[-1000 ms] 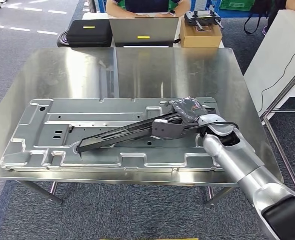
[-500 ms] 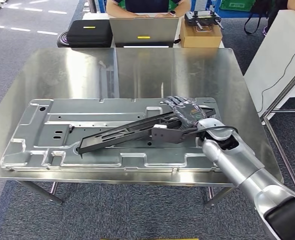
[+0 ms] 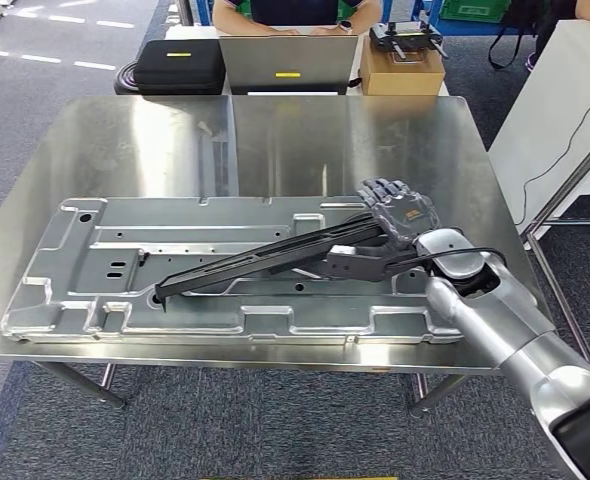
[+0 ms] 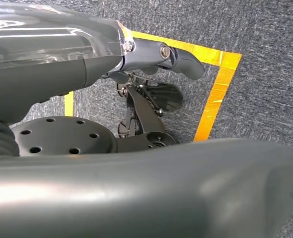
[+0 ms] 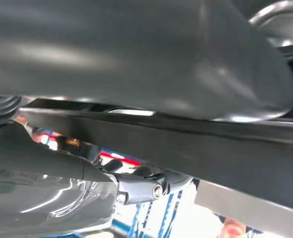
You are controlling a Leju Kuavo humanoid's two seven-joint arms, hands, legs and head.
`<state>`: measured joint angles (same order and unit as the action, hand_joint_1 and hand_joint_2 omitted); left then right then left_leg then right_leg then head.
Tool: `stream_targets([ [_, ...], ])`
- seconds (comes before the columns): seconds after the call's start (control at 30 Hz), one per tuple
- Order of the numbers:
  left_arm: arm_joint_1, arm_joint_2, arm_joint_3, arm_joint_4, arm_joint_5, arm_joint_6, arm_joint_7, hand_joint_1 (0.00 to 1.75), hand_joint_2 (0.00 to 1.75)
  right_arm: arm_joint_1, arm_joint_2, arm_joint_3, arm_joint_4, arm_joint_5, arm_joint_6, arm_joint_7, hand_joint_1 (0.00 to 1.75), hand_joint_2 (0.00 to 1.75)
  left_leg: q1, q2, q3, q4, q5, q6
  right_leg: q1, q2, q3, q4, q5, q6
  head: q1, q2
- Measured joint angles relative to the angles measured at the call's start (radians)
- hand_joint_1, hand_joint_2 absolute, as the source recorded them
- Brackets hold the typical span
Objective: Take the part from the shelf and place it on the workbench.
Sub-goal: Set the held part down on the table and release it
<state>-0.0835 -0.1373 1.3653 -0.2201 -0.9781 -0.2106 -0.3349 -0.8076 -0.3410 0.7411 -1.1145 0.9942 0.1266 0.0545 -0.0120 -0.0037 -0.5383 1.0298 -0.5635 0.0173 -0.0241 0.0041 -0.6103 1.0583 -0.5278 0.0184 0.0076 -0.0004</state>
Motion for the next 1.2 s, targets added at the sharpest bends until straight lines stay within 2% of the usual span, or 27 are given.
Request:
stream_targets([
  [0.3,0.0,0.0,0.0,0.0,-0.008,-0.008,0.0,0.0,0.0,0.026,-0.043,-0.053,-0.003,0.119,-0.062,-0.026,0.0,0.0,0.0,0.0,0.0,0.0,0.0,0.0,0.0,0.0,0.0,0.0,0.0,0.0,0.0,0.0],
  [0.47,0.0,0.0,0.0,0.0,-0.009,-0.01,0.0,0.0,0.0,0.038,-0.058,-0.089,-0.004,0.19,-0.08,-0.011,0.0,0.0,0.0,0.0,0.0,0.0,0.0,0.0,0.0,0.0,0.0,0.0,0.0,0.0,0.0,0.0],
  [0.77,-0.001,0.0,0.0,0.0,-0.019,-0.018,0.0,0.0,0.0,0.005,-0.08,-0.124,0.031,0.267,-0.057,-0.043,0.0,0.0,0.0,0.0,0.0,0.0,0.0,0.0,0.0,0.0,0.0,0.0,0.0,0.0,0.0,0.0],
  [1.0,-0.003,0.0,0.0,0.0,-0.026,-0.018,0.001,0.0,0.0,0.005,-0.074,-0.175,0.088,0.35,-0.123,0.065,0.0,0.0,0.0,0.0,0.0,0.0,0.0,0.0,0.0,0.0,0.001,0.0,0.0,0.0,0.0,0.0],
  [1.2,-0.005,0.0,-0.001,0.0,-0.033,-0.017,0.002,0.0,0.0,0.068,-0.04,-0.26,0.087,0.481,-0.205,0.18,0.0,0.0,0.0,0.0,0.0,0.0,0.0,0.0,0.0,0.0,0.001,0.0,0.0,0.0,0.0,0.0],
])
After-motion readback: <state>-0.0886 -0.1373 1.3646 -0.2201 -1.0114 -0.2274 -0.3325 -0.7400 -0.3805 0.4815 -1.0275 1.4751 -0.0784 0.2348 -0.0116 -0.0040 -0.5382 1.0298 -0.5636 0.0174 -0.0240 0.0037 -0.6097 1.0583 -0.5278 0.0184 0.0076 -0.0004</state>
